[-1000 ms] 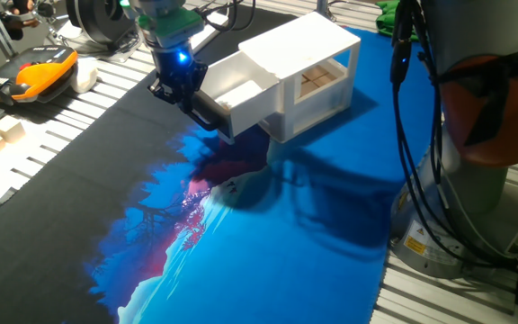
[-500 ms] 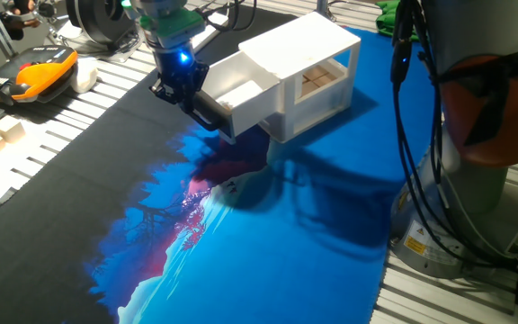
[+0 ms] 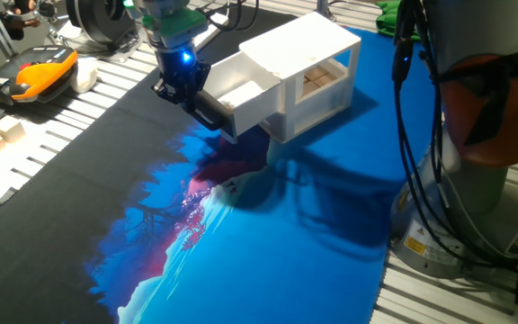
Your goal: Grasp the handle and close the drawer
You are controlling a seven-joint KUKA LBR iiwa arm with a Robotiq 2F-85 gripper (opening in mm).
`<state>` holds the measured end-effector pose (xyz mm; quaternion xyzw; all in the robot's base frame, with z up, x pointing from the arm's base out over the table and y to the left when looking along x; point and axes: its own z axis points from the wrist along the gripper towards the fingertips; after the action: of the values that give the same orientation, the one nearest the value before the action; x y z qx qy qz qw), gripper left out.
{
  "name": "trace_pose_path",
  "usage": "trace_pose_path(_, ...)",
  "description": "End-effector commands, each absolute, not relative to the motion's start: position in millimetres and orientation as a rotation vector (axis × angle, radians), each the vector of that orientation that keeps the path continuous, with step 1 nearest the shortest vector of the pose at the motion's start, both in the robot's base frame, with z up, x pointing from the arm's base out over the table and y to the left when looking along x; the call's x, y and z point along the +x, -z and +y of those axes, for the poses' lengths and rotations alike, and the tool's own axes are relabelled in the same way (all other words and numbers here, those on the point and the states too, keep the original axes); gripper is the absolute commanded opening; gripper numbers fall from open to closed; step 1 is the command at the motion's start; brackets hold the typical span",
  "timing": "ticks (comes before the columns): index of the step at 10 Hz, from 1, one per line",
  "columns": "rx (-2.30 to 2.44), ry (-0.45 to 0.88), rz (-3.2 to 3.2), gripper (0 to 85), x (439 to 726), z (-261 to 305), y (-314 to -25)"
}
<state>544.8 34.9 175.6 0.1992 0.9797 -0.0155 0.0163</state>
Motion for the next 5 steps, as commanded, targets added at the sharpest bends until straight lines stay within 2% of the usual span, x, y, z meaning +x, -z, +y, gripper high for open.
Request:
trace_pose_path(1,0.618,0.045,3.047,0.0,544.2,34.6,-175.4)
trace_pose_path(5,0.602,0.053,3.049,0.0,541.9,31.9,-175.9)
